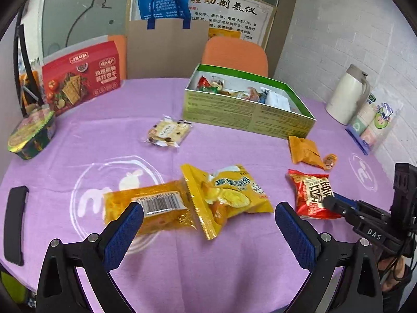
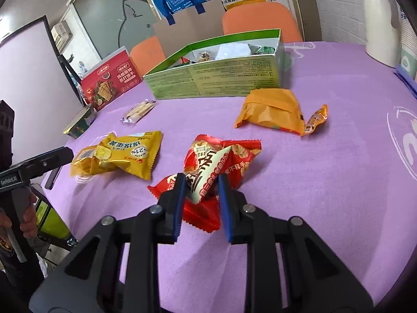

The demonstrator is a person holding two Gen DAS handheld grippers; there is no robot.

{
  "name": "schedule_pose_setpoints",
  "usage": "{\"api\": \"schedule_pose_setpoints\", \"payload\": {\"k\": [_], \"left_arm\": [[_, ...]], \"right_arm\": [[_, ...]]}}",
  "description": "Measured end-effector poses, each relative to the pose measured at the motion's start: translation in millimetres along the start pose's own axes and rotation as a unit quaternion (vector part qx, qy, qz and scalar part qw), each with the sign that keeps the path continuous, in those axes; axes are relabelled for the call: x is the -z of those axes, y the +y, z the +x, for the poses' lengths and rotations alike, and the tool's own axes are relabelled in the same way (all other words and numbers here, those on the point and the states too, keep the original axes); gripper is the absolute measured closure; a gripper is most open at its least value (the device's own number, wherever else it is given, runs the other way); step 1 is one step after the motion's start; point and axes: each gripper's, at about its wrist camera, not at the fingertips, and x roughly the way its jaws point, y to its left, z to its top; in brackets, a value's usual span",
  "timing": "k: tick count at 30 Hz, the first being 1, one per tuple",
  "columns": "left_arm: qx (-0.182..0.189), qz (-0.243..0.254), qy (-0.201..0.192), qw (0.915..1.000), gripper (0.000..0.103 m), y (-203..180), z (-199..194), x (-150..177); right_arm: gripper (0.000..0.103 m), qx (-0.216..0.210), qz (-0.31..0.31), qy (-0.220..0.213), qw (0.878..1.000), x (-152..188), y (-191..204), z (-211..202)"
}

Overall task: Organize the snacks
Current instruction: 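Close the right gripper on the red-orange snack pack and lift it, then lower the left gripper onto the orange pack while the right gripper holds the red pack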

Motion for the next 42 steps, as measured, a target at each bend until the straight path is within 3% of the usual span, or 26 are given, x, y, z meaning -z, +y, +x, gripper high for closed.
{"api": "schedule_pose_setpoints", "payload": {"k": [5,9,14,17,18,20,23,31,37,42], "left_arm": [[0.015,0.034,0.004,0.9993,0.001,-24,5,-3],[0.058,0.046,0.000,0.9973,0.001,-46,11,-20],[0.067,0.084,0.007,0.9942,0.001,-77,34,-52],[0.071,0.086,0.018,0.9936,0.001,-86,46,-60],[0.072,0.088,0.022,0.9933,0.001,-89,50,-61],[0.075,0.093,0.029,0.9925,0.001,-94,56,-60],[0.082,0.099,0.044,0.9908,0.001,-103,67,-59],[0.109,0.111,0.069,0.9854,0.001,-142,107,-72],[0.115,0.101,0.106,0.9825,0.001,-172,160,-85],[0.098,0.102,0.132,0.9811,0.005,-180,190,-81]], "right_arm": [[0.062,0.026,0.008,-0.008,1.000,2,-7,-10],[0.061,0.020,0.021,-0.021,0.999,0,-9,-12],[0.046,0.007,0.019,-0.014,1.000,2,1,6],[0.046,0.007,0.023,0.000,1.000,4,-1,17],[0.049,-0.010,0.026,0.001,1.000,5,-3,18],[0.064,-0.024,0.031,-0.004,0.999,7,-8,14],[0.068,-0.014,0.038,-0.015,0.999,9,-17,2],[0.068,0.086,0.081,-0.056,0.991,11,-64,-37],[0.067,0.089,0.099,-0.062,0.989,17,-80,-45],[0.066,0.084,0.103,-0.061,0.989,15,-82,-42]]}}
